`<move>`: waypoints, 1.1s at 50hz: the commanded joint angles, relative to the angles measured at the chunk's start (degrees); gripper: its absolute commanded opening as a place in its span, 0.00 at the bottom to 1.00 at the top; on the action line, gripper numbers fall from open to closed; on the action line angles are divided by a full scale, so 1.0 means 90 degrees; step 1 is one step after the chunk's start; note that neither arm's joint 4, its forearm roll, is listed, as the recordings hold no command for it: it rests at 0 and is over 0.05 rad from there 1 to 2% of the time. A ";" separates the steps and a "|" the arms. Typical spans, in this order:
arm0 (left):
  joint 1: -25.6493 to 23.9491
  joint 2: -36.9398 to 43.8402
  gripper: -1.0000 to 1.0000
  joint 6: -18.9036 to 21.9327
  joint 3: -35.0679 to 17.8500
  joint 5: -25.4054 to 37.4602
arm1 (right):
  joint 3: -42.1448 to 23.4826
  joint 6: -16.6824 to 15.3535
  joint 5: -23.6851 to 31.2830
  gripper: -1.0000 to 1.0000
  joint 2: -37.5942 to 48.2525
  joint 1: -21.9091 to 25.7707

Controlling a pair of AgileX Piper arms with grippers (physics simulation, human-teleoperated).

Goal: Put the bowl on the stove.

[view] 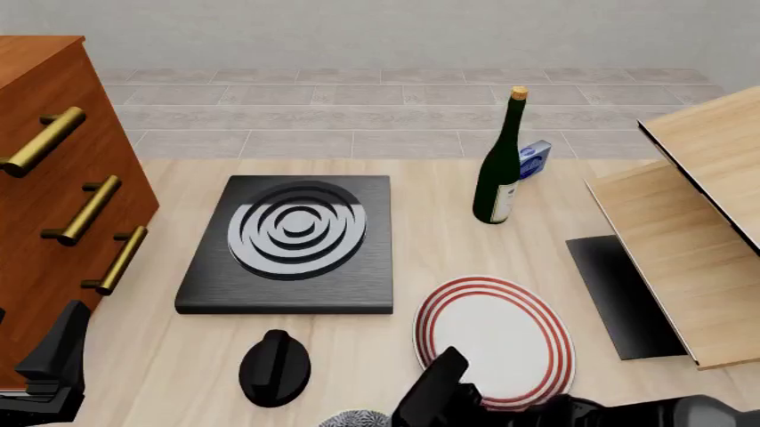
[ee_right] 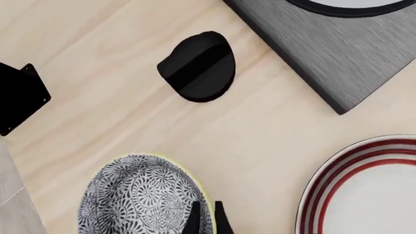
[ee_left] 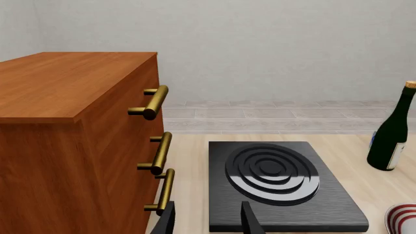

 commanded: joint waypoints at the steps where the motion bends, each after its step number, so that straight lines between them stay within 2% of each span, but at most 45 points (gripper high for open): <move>1: 0.0000 0.0000 1.00 0.0000 0.0000 0.0000 | 0.0047 -0.0053 0.0074 0.00 -0.0028 -0.0004; 21: 0.0000 0.0000 1.00 0.0000 0.0000 0.0000 | 0.0053 -0.0071 0.0177 0.00 -0.0162 0.0029; 37: 0.0000 0.0000 1.00 0.0000 0.0000 0.0000 | -0.0235 -0.0421 0.1092 0.00 -0.1108 -0.0184; 55: 0.0000 0.0000 1.00 0.0000 0.0000 0.0000 | -0.0501 -0.0571 0.1718 0.00 -0.1777 -0.0252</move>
